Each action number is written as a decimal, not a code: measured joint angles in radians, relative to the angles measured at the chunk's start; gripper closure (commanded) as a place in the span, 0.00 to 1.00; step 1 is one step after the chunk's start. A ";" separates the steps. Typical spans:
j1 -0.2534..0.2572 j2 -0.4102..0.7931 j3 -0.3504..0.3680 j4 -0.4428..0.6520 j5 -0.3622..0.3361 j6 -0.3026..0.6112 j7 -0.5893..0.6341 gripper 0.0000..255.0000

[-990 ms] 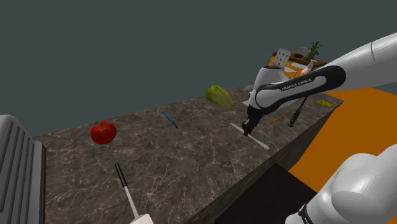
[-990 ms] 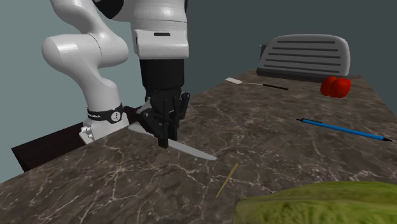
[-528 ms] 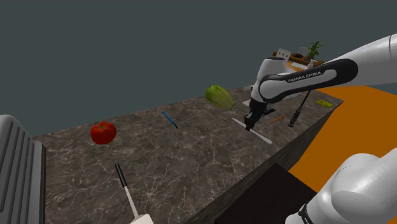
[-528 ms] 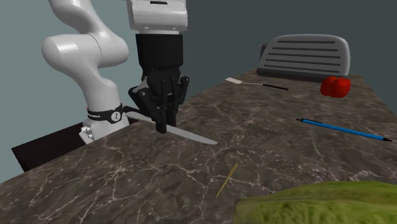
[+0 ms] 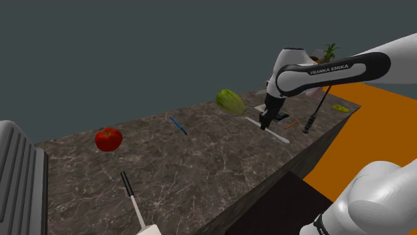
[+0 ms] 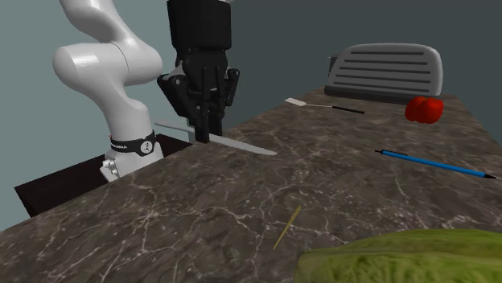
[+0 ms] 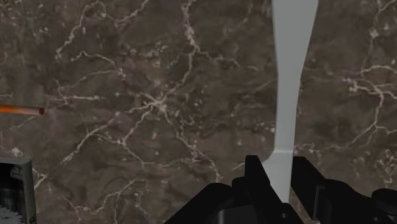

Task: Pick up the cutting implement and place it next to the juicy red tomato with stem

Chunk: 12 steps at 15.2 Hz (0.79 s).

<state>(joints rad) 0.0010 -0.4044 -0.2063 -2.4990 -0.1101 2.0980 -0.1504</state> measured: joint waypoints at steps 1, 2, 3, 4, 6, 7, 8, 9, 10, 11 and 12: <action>0.001 -0.007 0.003 0.009 0.001 -0.017 0.002 1.00; 0.001 -0.010 0.004 0.019 0.001 -0.029 0.002 1.00; 0.001 -0.013 0.004 0.030 0.001 -0.043 0.000 1.00; 0.001 -0.019 0.005 0.040 0.002 -0.059 0.000 1.00; 0.001 -0.032 0.008 0.058 0.002 -0.090 0.001 1.00; 0.001 -0.033 0.008 0.070 0.002 -0.104 -0.001 1.00; 0.001 -0.035 0.008 0.081 0.003 -0.117 -0.002 1.00; 0.001 -0.040 0.010 0.089 0.003 -0.130 0.000 1.00; 0.001 -0.042 0.010 0.100 0.004 -0.142 -0.001 1.00; 0.001 -0.045 0.012 0.106 0.004 -0.152 0.000 1.00; 0.006 -0.047 0.020 0.113 0.008 -0.161 0.009 1.00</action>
<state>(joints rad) 0.0068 -0.4518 -0.1866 -2.3865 -0.1025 1.9374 -0.1415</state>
